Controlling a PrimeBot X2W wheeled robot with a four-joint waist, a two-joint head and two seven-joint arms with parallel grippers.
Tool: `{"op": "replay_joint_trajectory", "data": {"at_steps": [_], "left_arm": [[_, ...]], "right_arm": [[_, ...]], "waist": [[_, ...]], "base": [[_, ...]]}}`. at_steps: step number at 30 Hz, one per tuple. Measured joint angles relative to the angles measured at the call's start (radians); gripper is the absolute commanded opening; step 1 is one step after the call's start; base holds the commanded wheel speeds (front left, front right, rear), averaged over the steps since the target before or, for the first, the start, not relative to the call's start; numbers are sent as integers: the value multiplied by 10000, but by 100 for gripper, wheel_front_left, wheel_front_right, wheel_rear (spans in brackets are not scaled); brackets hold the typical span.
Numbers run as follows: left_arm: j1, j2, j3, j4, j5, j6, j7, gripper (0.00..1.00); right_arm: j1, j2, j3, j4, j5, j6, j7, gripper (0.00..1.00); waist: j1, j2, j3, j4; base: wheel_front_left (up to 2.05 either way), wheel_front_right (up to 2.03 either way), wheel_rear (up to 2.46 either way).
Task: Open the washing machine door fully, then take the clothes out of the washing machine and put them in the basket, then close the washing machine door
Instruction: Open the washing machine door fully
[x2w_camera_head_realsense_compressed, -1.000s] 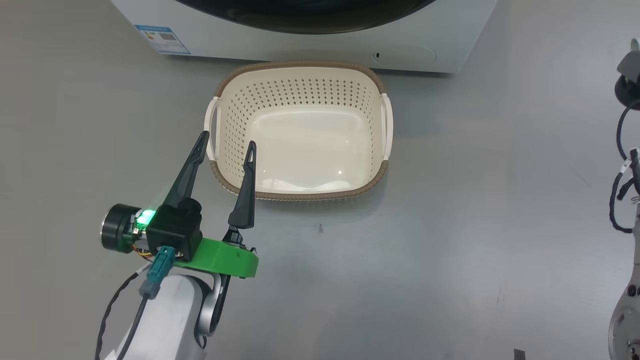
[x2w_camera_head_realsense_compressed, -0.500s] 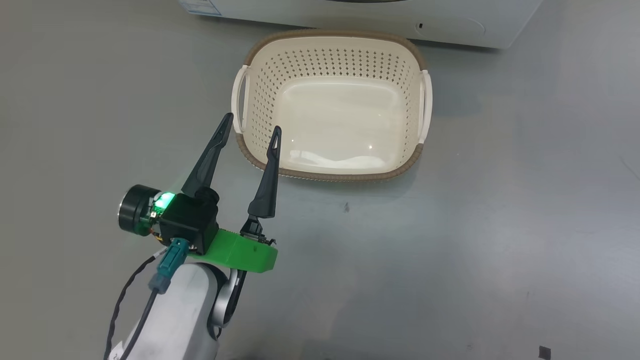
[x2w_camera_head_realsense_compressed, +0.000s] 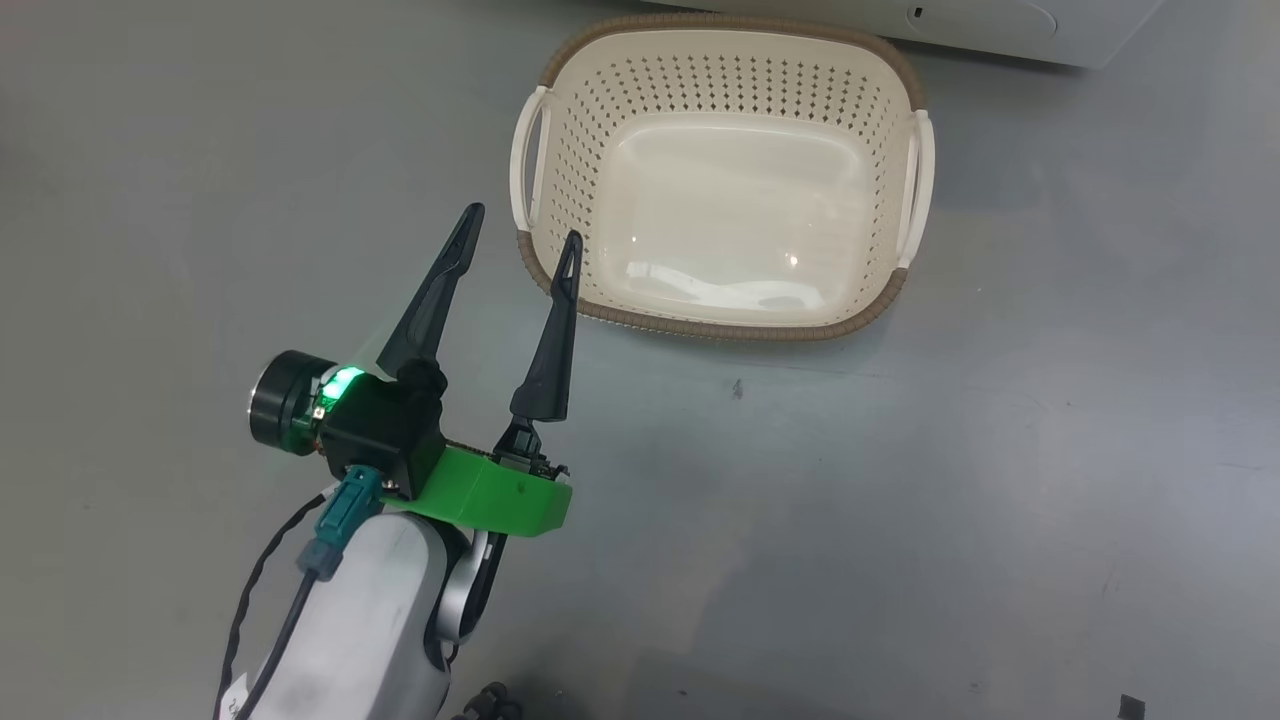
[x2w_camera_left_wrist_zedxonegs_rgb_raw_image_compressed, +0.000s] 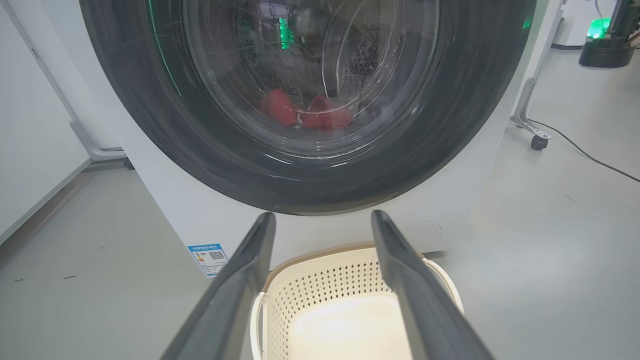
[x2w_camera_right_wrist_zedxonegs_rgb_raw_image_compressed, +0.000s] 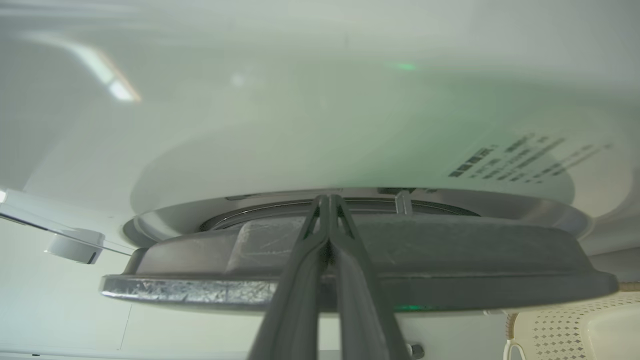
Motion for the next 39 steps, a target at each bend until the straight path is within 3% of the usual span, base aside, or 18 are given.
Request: {"op": "replay_joint_trajectory", "data": {"at_steps": [17, 39], "left_arm": [[-176, -10, -224, 31, -84, 94, 0, 100], [-180, -19, -176, 217, -82, 113, 0, 100]], "right_arm": [[-602, -194, 109, 957, 272, 167, 796, 0], [-635, -418, 337, 1822, 1045, 6, 2823, 0]], "waist": [[0, 0, 109, 159], [-1, 0, -161, 70]], "base": [[0, 0, 0], [0, 0, 0]]}}
